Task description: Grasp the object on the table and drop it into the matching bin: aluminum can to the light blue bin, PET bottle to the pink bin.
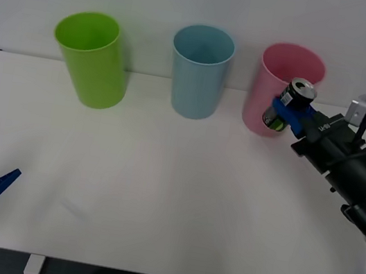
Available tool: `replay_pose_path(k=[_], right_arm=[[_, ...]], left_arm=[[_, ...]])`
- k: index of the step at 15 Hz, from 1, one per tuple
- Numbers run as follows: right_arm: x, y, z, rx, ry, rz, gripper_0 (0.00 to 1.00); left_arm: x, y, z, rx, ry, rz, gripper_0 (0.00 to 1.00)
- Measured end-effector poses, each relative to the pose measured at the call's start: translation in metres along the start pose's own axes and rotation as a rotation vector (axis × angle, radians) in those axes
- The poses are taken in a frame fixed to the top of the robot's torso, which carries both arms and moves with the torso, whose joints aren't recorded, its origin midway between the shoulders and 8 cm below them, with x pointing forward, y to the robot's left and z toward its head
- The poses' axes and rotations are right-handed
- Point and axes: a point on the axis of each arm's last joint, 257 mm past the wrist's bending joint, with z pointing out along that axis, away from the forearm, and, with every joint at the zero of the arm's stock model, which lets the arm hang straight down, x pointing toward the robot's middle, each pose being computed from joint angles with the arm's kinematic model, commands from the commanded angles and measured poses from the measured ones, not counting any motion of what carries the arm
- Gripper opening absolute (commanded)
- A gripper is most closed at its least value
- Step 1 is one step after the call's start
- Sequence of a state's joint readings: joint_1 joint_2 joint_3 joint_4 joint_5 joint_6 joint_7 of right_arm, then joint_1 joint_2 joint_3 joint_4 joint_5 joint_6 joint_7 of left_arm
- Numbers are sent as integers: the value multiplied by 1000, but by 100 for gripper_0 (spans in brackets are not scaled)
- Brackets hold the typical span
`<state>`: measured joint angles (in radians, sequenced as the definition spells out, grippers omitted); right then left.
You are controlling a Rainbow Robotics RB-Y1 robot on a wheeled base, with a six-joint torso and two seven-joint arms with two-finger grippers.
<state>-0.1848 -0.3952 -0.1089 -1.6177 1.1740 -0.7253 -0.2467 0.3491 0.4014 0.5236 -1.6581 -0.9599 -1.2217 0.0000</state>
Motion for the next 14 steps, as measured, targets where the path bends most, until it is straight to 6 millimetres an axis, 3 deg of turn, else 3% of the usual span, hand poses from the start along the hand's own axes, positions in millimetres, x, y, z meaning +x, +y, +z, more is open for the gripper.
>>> replay_pose_path(k=[7, 14], right_arm=[[-49, 12, 53, -67, -10, -9, 0], [-58, -7, 135, -88, 47, -32, 0]], left_arm=[[0, 0, 0, 0, 0, 0, 100], [0, 0, 0, 0, 0, 0, 100]])
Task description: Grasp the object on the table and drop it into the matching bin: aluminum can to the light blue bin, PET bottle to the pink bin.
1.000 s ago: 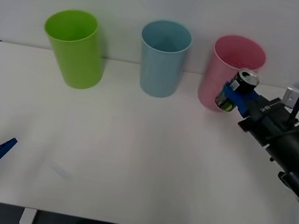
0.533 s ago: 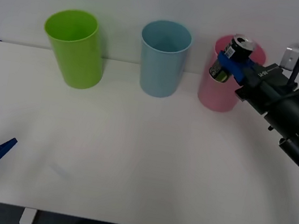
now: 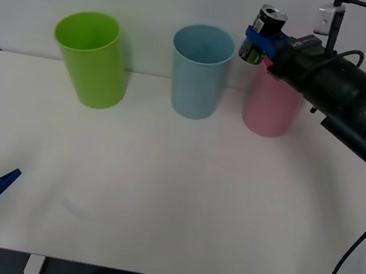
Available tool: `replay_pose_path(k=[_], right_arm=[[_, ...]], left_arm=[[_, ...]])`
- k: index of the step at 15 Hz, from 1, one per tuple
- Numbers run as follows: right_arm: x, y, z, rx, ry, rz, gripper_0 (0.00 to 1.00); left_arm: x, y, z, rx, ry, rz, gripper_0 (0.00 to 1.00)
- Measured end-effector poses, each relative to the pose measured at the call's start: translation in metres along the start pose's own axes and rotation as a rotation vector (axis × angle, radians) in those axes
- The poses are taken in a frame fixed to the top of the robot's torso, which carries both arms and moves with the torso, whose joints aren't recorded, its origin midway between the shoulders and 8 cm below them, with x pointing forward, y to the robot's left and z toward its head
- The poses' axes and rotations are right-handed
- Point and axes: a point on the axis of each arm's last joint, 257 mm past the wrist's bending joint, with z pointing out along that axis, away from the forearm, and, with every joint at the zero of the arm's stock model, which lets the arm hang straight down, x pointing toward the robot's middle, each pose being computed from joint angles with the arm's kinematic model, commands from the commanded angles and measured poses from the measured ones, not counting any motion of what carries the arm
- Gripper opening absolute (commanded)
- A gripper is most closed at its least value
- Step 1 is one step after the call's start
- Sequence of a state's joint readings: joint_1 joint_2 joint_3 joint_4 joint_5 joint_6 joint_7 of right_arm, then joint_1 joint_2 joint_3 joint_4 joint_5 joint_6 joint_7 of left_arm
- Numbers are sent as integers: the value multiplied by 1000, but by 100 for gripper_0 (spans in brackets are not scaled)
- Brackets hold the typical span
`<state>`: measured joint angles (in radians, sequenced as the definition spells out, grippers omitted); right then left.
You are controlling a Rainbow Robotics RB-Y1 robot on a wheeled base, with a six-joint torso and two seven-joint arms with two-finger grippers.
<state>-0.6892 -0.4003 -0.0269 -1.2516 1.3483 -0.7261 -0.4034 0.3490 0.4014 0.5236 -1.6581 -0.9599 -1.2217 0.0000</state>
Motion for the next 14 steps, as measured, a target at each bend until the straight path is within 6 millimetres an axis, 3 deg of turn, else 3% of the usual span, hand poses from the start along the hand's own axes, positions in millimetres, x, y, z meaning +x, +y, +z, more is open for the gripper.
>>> replay_pose_path(k=[5, 14], right_arm=[[-1, -14, 47, 53, 14, -13, 0], [10, -8, 123, 204, 21, -30, 0]], left_arm=[[0, 0, 0, 0, 0, 0, 100], [0, 0, 0, 0, 0, 0, 100]])
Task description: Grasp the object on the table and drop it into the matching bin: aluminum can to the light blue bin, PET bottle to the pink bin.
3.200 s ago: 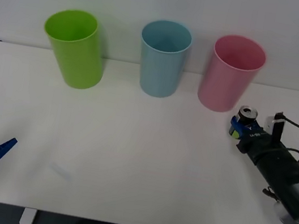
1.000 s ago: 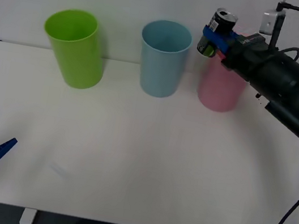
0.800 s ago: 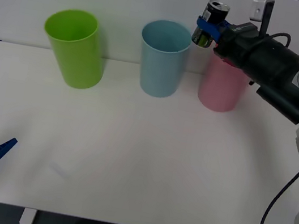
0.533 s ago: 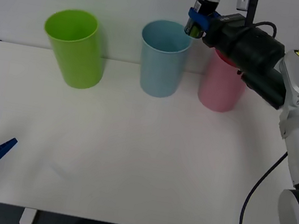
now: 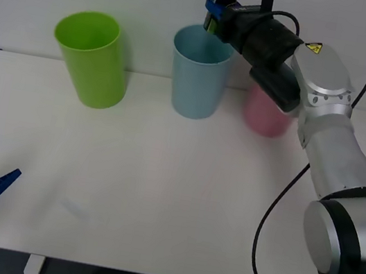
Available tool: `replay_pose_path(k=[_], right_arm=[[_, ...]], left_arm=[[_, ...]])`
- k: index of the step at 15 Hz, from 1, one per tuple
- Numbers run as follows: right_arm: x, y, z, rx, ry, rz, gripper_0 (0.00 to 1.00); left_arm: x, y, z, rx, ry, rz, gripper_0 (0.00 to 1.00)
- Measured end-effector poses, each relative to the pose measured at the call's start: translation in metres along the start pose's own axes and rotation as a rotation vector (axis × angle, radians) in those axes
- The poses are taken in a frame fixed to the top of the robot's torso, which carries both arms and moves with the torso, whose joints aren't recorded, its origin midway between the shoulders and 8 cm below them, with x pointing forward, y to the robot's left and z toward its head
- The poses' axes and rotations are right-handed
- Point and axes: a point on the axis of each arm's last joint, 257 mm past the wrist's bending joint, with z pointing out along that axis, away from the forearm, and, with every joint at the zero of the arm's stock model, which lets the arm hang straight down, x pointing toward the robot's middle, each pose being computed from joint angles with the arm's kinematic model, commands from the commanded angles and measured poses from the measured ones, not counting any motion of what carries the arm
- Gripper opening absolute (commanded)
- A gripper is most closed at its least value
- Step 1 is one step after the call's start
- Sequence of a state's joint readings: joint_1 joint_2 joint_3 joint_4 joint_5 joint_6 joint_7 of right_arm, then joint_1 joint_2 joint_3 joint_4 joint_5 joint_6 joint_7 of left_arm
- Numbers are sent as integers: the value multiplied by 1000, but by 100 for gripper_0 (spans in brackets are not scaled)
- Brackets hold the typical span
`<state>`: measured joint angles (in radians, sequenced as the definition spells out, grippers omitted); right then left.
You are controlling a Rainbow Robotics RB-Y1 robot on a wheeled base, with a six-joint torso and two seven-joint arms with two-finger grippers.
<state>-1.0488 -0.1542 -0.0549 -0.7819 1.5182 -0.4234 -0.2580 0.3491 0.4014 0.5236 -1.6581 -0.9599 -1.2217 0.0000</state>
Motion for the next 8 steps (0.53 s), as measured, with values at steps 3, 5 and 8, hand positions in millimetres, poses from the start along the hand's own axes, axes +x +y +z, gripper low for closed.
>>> replay_pose_path(k=[3, 5, 8], right_arm=[[3, 4, 12, 51, 0, -12, 0], [4, 5, 13, 60, -1, -19, 0], [4, 5, 13, 62, -1, -24, 0]], left_arm=[[0, 0, 0, 0, 0, 0, 100], [0, 0, 0, 0, 0, 0, 100], [0, 0, 0, 0, 0, 0, 100]])
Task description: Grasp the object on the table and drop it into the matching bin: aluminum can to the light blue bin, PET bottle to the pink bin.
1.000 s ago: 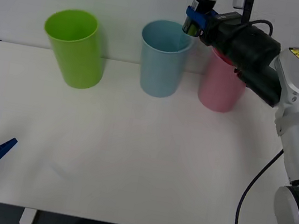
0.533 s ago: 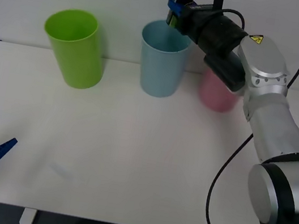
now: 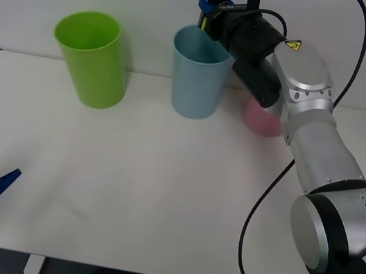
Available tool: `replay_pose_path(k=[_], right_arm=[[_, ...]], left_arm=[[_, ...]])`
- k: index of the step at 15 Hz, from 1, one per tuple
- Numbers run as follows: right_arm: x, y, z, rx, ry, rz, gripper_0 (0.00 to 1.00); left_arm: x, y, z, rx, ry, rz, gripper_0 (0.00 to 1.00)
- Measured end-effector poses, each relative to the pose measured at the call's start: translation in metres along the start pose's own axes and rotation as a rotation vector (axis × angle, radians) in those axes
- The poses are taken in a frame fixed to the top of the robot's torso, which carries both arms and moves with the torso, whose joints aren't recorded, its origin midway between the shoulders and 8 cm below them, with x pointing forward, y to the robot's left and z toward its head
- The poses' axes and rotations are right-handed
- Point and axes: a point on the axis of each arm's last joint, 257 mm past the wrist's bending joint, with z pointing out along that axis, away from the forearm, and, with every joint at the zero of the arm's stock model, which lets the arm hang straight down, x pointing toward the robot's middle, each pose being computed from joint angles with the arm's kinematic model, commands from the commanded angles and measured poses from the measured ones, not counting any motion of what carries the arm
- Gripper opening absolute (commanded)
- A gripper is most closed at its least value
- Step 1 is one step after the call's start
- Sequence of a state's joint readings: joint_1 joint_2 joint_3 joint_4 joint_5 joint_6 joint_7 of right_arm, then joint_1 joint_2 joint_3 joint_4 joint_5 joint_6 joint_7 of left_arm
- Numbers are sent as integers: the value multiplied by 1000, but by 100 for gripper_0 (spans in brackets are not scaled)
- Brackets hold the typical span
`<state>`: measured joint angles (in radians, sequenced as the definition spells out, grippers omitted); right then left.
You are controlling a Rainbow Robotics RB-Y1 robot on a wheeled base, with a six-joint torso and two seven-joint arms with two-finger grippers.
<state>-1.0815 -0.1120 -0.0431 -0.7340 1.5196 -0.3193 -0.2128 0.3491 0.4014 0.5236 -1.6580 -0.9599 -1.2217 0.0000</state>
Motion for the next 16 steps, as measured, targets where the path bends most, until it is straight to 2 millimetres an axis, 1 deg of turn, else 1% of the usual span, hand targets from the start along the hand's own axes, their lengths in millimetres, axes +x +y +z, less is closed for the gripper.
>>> replay_pose_path(k=[1, 2, 3, 4, 11, 16], right_arm=[[0, 0, 0, 0, -1, 1, 5], [0, 0, 0, 0, -1, 3, 34], [0, 0, 0, 0, -2, 4, 97], [0, -1, 0, 2, -2, 2, 100], [-2, -3, -1, 2, -8, -2, 100], [-2, -9, -6, -15, -10, 24, 100]], left_arm=[[0, 0, 0, 0, 0, 0, 100], [0, 0, 0, 0, 0, 0, 100], [0, 0, 0, 0, 0, 0, 100], [0, 0, 0, 0, 0, 0, 100], [0, 0, 0, 0, 0, 0, 100], [0, 0, 0, 0, 0, 0, 100]])
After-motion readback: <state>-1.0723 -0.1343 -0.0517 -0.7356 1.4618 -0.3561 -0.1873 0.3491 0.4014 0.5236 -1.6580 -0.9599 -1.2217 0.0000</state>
